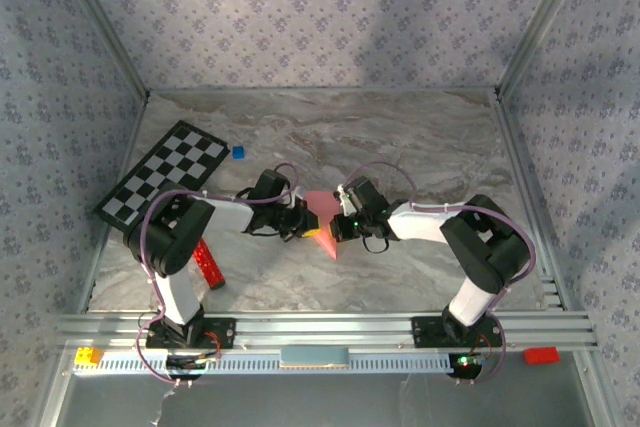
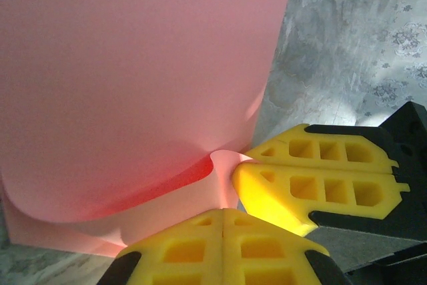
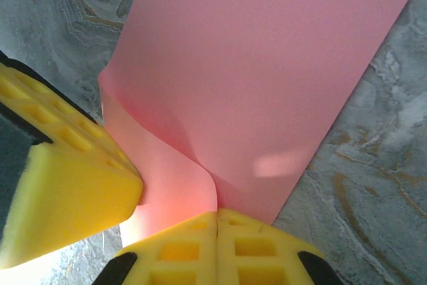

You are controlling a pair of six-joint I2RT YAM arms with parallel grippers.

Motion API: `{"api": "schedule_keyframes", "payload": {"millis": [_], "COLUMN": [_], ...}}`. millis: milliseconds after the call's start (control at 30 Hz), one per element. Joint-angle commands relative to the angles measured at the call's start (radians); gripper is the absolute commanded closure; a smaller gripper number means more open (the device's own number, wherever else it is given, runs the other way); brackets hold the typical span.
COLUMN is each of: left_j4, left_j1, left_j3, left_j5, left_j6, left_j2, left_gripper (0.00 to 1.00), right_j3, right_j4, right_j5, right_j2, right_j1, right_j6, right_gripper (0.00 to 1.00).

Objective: Fold a paper plane with a square sheet of paper (pick it up from the middle)

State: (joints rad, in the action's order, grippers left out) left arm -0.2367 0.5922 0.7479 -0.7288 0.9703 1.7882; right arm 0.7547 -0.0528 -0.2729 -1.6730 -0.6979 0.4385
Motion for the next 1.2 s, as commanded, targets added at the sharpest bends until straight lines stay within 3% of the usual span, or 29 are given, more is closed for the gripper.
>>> {"api": "schedule_keyframes", "payload": {"millis": [0,600,800,900,967,1067,1167], "left_j4": [0.010,0.090,0.096,0.096,0.096,0.094,0.094], "left_j1": [0.009,0.012,0.014,0.015,0.016,0.017,0.018], "left_j3": [-0.009,-0.009,-0.008,-0.005,-0.005,-0.003,0.001], "left_j5": [0.021,0.062,0.063,0.065,0.064,0.065,0.065], "left_j6": [-0.023,-0.079,-0.082,-0.082,-0.081,-0.081,-0.079], "left_j2": [0.010,0.050,0.053,0.053,0.053,0.052,0.056], "left_gripper": [1.00,1.00,1.00,1.00,1.00,1.00,1.00], "right_j3": [-0.020,0.007,0.005,-0.016,-0.033,-0.063,-0.066], "right_j4": [0.026,0.030,0.032,0.043,0.050,0.019,-0.015], "right_j5": [0.018,0.000,0.003,0.036,0.047,-0.021,-0.138], "right_j2": [-0.015,-0.008,0.079,0.141,0.180,0.226,0.219], "right_j1": [0.008,0.015,0.030,0.046,0.054,0.053,0.033], "right_j6": [0.016,0.012,0.051,0.075,0.088,0.106,0.121], "right_gripper": [0.98,0.96,0.78,0.63,0.61,0.62,0.74]}}
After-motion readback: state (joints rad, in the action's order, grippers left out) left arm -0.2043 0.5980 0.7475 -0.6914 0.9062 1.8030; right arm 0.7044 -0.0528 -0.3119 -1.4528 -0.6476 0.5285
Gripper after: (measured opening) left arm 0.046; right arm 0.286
